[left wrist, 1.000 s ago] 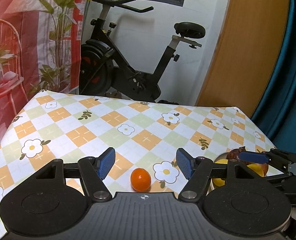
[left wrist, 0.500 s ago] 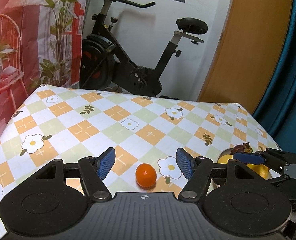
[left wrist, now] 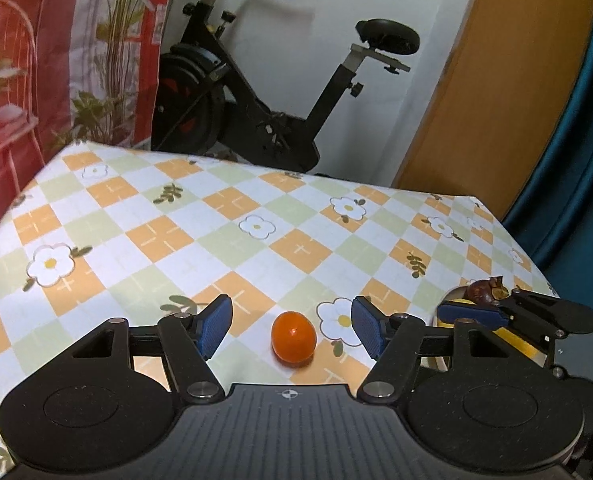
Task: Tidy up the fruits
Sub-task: 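Move the left tool to the small loose tangerine on the table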
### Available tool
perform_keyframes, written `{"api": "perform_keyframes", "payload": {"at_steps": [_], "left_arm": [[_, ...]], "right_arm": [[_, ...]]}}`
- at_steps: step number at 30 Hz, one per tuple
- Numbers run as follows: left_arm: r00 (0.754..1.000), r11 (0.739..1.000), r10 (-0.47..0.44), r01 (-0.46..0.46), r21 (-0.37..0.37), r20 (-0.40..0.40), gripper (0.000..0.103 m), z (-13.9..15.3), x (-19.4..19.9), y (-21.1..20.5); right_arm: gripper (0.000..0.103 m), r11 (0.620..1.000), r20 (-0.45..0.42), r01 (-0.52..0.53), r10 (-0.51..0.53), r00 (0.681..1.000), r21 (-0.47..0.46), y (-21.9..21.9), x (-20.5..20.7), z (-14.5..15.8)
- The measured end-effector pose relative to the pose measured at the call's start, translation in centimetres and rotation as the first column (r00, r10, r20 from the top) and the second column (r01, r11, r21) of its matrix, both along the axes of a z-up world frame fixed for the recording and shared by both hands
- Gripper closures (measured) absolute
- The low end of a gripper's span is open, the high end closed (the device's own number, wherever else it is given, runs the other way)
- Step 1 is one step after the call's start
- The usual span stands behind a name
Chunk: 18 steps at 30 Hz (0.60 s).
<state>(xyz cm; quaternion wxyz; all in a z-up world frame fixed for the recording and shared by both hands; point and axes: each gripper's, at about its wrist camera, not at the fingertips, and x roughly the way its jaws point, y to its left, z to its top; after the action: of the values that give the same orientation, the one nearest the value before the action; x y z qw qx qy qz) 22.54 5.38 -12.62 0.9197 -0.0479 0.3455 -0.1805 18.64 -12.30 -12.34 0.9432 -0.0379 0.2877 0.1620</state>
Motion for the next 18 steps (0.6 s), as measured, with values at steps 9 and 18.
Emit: {"api": "perform_keyframes", "payload": {"at_steps": [9, 18], "left_arm": [[0.998, 0.997, 0.017, -0.021, -0.070, -0.058, 0.044, -1.2, 2.5, 1.7], [0.987, 0.990, -0.045, 0.024, -0.136, -0.157, 0.046, -3.6, 4.5, 1.7]], "right_arm": [[0.038, 0.996, -0.093, -0.082, 0.084, 0.992, 0.029, 3.7, 3.7, -1.1], [0.048, 0.997, -0.133, -0.076, 0.076, 0.988, 0.009, 5.5, 6.5, -2.8]]}}
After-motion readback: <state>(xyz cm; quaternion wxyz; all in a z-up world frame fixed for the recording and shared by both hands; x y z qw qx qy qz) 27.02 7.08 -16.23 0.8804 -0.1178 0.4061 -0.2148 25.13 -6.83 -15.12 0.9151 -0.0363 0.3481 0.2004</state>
